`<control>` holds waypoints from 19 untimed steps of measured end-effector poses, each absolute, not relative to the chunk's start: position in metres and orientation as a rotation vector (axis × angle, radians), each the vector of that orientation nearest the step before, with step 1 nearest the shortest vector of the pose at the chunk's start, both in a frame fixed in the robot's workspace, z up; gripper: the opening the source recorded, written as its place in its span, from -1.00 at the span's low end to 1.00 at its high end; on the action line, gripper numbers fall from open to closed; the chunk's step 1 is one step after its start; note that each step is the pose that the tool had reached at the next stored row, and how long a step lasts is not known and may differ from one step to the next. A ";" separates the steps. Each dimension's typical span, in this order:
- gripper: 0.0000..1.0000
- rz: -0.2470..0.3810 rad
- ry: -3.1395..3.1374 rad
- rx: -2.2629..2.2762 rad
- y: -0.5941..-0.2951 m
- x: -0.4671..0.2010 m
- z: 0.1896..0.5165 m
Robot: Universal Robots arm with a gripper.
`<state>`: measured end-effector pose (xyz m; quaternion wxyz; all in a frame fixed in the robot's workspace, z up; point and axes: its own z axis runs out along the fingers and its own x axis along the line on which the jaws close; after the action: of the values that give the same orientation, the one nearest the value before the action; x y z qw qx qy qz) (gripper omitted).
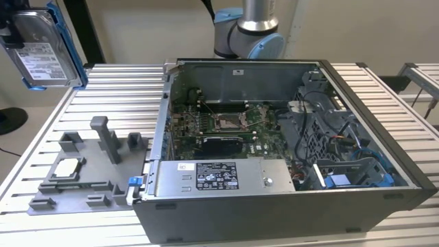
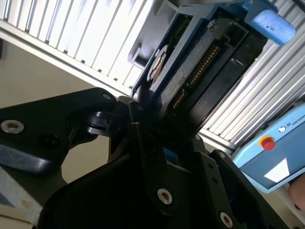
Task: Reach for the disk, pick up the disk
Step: 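Pick up the disk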
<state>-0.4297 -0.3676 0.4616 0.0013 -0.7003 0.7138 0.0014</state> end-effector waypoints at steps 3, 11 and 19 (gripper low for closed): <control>-1.00 0.005 2.241 -2.198 -0.368 -0.430 0.466; -1.00 0.005 2.241 -2.198 -0.368 -0.430 0.470; -1.00 0.004 2.241 -2.198 -0.368 -0.429 0.470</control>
<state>-0.4294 -0.3676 0.4699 0.0013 -0.7003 0.7138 0.0014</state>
